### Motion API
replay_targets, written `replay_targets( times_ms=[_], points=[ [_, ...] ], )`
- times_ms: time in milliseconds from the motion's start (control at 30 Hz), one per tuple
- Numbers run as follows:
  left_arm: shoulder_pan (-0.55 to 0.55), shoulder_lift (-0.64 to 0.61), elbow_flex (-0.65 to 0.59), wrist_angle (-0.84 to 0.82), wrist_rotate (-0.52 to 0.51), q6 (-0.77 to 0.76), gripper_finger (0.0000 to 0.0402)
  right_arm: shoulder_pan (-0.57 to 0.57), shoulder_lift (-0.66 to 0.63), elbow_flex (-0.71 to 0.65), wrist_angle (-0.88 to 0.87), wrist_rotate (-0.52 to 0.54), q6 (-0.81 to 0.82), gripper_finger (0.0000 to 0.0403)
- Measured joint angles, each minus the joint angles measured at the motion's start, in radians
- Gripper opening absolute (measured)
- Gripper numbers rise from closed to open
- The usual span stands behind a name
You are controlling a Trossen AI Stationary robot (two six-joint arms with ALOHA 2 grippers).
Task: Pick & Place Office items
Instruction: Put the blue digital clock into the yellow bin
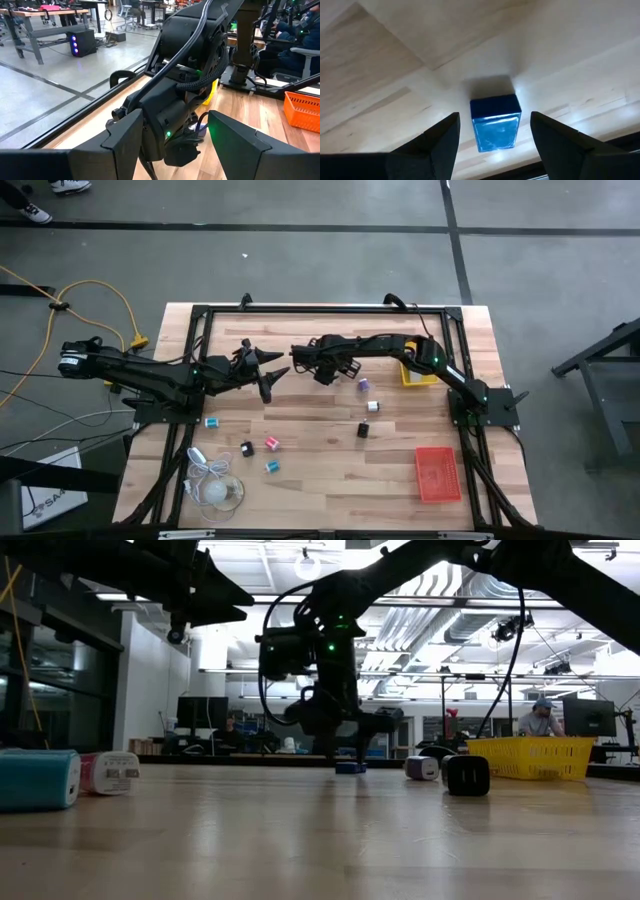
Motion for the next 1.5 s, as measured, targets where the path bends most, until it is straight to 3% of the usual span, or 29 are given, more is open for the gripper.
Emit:
replay_targets(
  times_ms=[600,1500],
  points=[
    [0.0,0.0,0.0,0.0,0.0,0.0,0.0218,-0.005,0.0,0.0,0.035,-0.001,-0.155,0.0231],
    [0.0,0.0,0.0,0.0,0.0,0.0,0.0218,-0.007,-0.002,-0.031,0.044,0.012,-0.136,0.0231]
  ],
)
